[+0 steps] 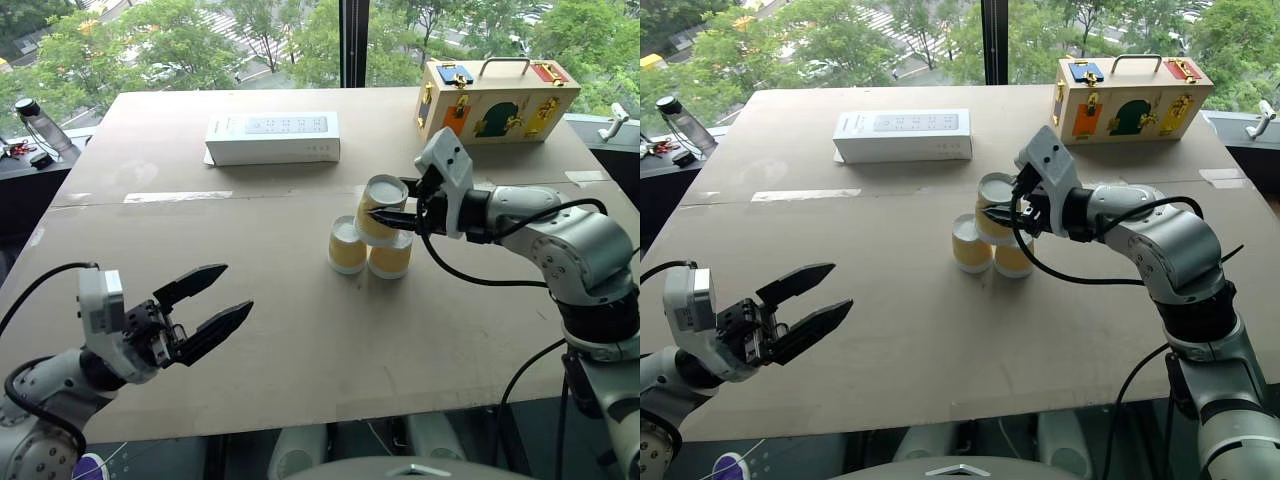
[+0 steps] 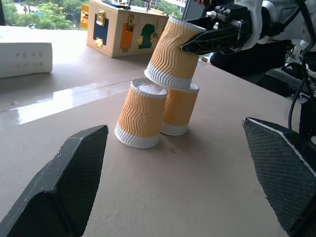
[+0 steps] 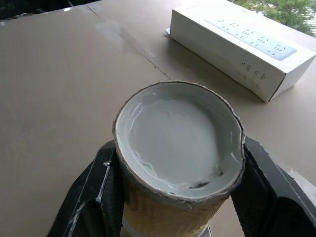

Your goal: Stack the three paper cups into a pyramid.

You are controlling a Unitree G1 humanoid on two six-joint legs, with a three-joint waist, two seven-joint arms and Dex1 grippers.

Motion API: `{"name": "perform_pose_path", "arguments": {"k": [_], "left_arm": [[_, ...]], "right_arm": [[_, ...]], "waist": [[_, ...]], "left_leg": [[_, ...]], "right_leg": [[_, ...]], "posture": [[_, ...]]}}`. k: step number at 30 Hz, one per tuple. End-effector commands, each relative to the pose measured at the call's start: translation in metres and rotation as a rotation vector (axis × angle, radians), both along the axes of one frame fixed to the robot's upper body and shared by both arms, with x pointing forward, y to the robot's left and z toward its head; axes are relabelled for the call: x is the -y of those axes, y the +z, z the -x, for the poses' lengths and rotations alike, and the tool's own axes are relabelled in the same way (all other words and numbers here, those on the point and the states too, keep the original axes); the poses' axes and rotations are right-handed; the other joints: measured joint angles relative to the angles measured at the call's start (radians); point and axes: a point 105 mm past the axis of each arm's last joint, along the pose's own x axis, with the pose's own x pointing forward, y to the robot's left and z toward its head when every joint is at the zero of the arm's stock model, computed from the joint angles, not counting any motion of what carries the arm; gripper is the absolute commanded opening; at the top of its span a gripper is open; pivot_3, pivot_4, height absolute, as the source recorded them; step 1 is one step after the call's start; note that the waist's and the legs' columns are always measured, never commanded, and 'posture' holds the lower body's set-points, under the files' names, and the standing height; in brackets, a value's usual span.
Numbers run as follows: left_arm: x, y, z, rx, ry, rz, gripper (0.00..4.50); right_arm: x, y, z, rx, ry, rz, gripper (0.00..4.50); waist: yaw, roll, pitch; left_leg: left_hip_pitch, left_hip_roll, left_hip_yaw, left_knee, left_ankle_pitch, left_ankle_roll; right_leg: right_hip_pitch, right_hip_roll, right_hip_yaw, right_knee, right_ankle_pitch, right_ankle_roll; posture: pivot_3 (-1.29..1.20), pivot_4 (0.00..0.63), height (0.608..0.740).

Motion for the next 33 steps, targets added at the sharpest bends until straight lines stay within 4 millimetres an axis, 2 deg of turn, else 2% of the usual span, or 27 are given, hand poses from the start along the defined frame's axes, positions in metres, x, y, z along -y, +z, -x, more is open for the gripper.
{"name": "perform_pose_path", "arguments": {"k": [1,3,11,15,20,23,25,27,30,33], "left_arm": [[0.002,0.015,0.005,0.052,-0.042,0.006,4.50],[-0.001,0.018,0.005,0.056,-0.048,0.007,4.50],[-0.002,0.029,0.002,0.078,-0.055,0.047,4.50],[-0.003,0.041,-0.004,0.106,-0.029,0.137,4.50],[-0.007,0.039,-0.013,0.084,0.017,0.177,4.50],[-0.015,0.028,-0.025,0.052,0.122,0.137,4.50],[-0.019,0.013,-0.030,0.014,0.182,0.071,4.50],[-0.025,-0.001,-0.033,-0.023,0.230,0.018,4.50],[-0.034,-0.014,-0.033,-0.061,0.275,-0.026,4.50],[-0.047,-0.035,-0.030,-0.137,0.315,-0.080,4.50]], "right_arm": [[0.001,0.001,0.004,0.016,0.019,0.013,3.67],[0.002,0.000,0.004,0.015,0.021,0.019,4.45],[0.014,0.015,0.009,0.074,0.026,-0.001,4.45],[0.035,0.020,0.023,0.095,0.057,-0.008,4.45],[0.062,0.013,0.034,0.078,0.055,-0.014,4.45],[0.087,-0.004,0.040,0.056,0.002,-0.003,4.45],[0.111,-0.031,0.051,-0.009,-0.073,0.012,4.45],[0.129,-0.049,0.062,-0.056,-0.135,0.003,4.45],[0.145,-0.063,0.075,-0.073,-0.188,0.016,4.45],[0.169,-0.073,0.092,-0.097,-0.273,0.014,4.45]], "waist": [[0.000,0.000,0.000],[0.001,0.000,0.000],[0.001,0.001,0.000],[0.010,0.000,0.001],[0.006,0.000,0.000],[0.009,0.000,0.000],[0.019,-0.001,0.000],[0.026,-0.001,0.000],[0.021,-0.001,0.000],[0.025,-0.002,-0.001]], "left_leg": [[0.000,0.000,0.000,0.000,0.000,0.000],[0.000,0.000,0.000,0.000,0.000,0.000],[0.000,0.000,0.000,0.000,0.000,0.000],[-0.001,0.000,0.000,0.000,0.000,0.000],[0.000,0.000,0.000,0.000,0.000,0.000],[0.000,0.000,0.000,0.000,0.000,0.000],[0.000,0.000,0.000,0.000,0.000,0.000],[0.000,0.000,0.000,0.000,0.000,0.001],[0.000,0.000,0.002,0.000,-0.001,0.001],[0.001,0.001,0.003,0.000,-0.001,0.001]], "right_leg": [[0.000,0.000,0.000,0.000,0.000,0.000],[0.000,0.000,0.000,0.000,0.000,0.000],[0.000,0.000,0.000,0.000,0.000,0.000],[0.000,0.000,-0.001,-0.001,0.000,0.000],[0.001,0.000,0.000,-0.002,0.000,0.000],[0.001,0.001,0.000,-0.002,0.000,0.000],[0.001,0.001,-0.001,-0.002,0.000,0.000],[0.002,0.002,0.000,-0.003,0.000,0.001],[0.002,0.002,0.001,-0.003,0.000,0.001],[0.002,0.002,0.001,-0.003,0.000,0.001]], "posture": [[0.00,0.150,0.740],[0.00,0.150,0.740],[0.00,0.150,0.740],[0.00,0.150,0.740],[0.00,0.150,0.740],[0.00,0.150,0.740],[0.00,0.150,0.740],[0.00,0.150,0.740],[0.00,0.150,0.740],[0.00,0.150,0.740]]}}
